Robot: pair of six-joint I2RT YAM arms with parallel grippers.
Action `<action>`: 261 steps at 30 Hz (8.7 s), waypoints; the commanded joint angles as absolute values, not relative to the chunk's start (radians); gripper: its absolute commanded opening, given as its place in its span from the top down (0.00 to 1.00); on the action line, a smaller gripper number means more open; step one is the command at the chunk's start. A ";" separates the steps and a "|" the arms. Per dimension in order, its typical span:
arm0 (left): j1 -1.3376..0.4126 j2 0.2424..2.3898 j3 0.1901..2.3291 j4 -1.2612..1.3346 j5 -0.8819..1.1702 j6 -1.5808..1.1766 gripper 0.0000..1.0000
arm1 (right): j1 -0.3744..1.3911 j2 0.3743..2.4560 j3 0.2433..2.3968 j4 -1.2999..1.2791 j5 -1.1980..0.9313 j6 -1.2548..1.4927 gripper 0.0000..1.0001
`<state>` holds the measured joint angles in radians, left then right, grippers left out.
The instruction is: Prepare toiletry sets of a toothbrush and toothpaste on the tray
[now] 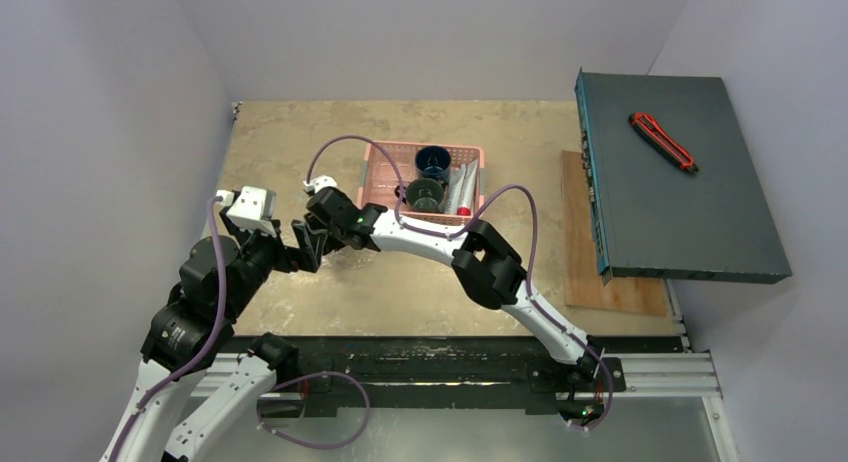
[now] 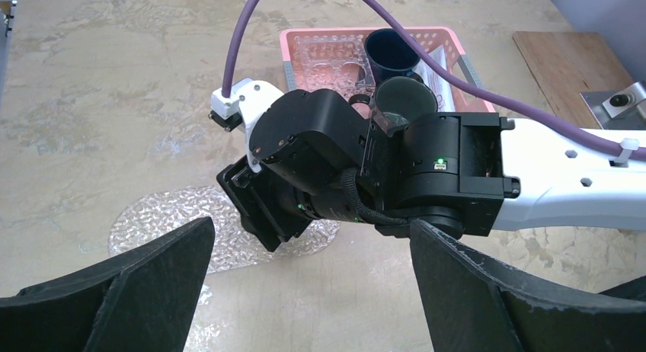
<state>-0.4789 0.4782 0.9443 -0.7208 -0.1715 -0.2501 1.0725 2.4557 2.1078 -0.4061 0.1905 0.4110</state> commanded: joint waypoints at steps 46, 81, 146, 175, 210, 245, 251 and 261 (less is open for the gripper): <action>-0.476 0.486 0.967 -0.696 -0.164 -0.241 0.00 | 1.077 2.183 1.558 -0.362 0.164 0.363 0.47; -0.477 0.495 0.967 -0.695 -0.160 -0.238 0.00 | 1.077 1.691 0.858 -0.314 0.142 0.615 0.47; -0.477 0.494 0.966 -0.694 -0.146 -0.241 0.00 | 1.010 2.077 1.544 -0.285 0.573 0.631 1.00; -0.476 0.489 0.966 -0.694 -0.149 -0.241 0.00 | 1.017 2.122 1.476 -0.184 0.333 0.491 1.00; -0.477 0.497 0.968 -0.699 -0.158 -0.237 0.00 | 1.107 1.638 1.127 -0.048 0.286 0.306 1.00; -0.476 0.491 0.970 -0.696 -0.139 -0.237 0.00 | 1.157 1.533 0.810 -0.439 0.221 0.622 1.00; -0.477 0.495 0.970 -0.696 -0.138 -0.238 0.00 | 1.157 1.594 0.828 -0.498 0.282 0.676 1.00; -0.476 0.505 0.970 -0.696 -0.135 -0.237 0.00 | 1.145 1.649 0.850 -0.582 0.404 0.774 1.00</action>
<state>-0.4789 0.4950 0.9443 -0.7208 -0.1444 -0.2466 1.1614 1.5925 0.8795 -0.5030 0.2817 0.7090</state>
